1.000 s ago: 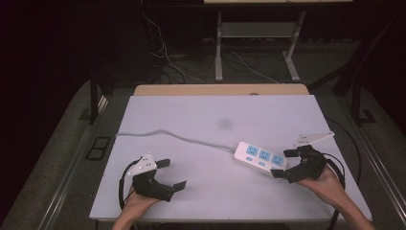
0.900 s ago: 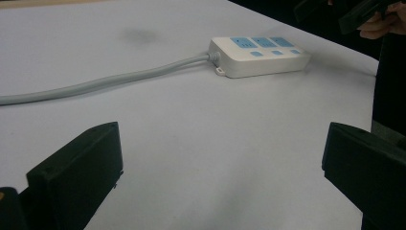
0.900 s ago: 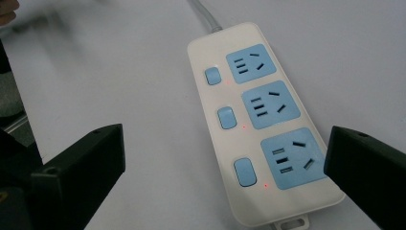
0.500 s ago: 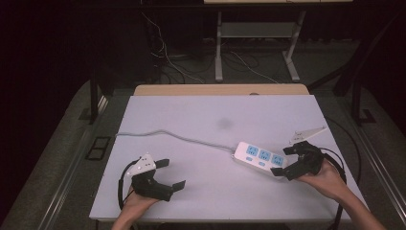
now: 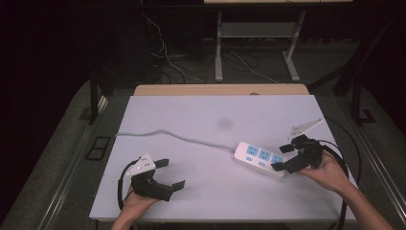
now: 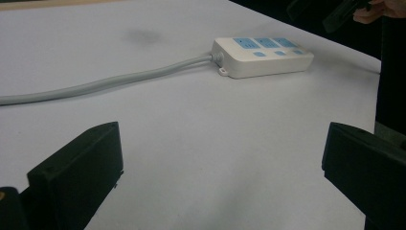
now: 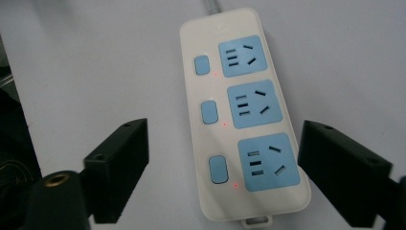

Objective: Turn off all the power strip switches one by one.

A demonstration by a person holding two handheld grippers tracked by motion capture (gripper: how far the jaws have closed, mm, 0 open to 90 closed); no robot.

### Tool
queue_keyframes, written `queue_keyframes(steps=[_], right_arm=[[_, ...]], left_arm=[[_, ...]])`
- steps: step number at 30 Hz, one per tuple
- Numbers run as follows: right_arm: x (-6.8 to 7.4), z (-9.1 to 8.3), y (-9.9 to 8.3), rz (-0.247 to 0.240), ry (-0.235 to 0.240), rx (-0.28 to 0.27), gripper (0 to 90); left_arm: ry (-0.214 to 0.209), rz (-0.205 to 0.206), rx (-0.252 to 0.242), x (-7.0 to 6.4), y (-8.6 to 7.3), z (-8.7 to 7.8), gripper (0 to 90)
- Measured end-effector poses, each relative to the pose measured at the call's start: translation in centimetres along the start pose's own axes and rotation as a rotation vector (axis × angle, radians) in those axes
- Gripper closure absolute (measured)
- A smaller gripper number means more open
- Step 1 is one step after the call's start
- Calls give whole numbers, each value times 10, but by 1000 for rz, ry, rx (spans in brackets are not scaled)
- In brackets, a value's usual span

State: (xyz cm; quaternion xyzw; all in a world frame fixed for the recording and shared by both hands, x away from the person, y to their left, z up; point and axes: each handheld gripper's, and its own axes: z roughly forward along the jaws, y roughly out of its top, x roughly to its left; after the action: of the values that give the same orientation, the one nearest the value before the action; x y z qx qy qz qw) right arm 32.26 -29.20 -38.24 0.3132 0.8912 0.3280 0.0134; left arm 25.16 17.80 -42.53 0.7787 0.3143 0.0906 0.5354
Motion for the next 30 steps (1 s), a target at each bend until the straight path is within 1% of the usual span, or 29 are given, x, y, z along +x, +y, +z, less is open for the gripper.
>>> queue_keyframes(steps=[1, 4, 7, 9, 14, 16, 21, 23, 25, 26, 30], right_arm=[[-1, 0, 0, -2, 9, 9, 241], [-3, 2, 0, 7, 21, 27, 308], [-3, 3, 0, 9, 13, 39, 377], [-5, 4, 0, 10, 36, 45, 463], [-7, 7, -1, 10, 79, 66, 647], [-7, 7, -1, 6, 84, 65, 721], [-7, 9, -3, 0, 93, 81, 869], [-8, 10, -5, -4, 94, 79, 897], [-9, 12, -6, -5, 93, 79, 898], [-10, 12, -7, 3, 94, 77, 898], [-13, 14, -10, 10, 92, 72, 898]], left_arm=[[0, 0, 0, 0, 0, 0, 0], [0, 1, 1, 0, 0, 0, 0], [0, 1, 0, 0, 0, 0, 0], [0, 2, 2, 0, 0, 0, 0], [1, 3, 1, 0, 0, 0, 0], [1, 3, 1, 0, 0, 0, 0], [0, 1, 1, 0, 0, 0, 0], [0, 1, 0, 0, 0, 0, 0], [0, -1, -2, 0, 0, 0, 0], [0, -1, -2, 0, 0, 0, 0], [1, 0, 2, 1, 0, 0, 0]])
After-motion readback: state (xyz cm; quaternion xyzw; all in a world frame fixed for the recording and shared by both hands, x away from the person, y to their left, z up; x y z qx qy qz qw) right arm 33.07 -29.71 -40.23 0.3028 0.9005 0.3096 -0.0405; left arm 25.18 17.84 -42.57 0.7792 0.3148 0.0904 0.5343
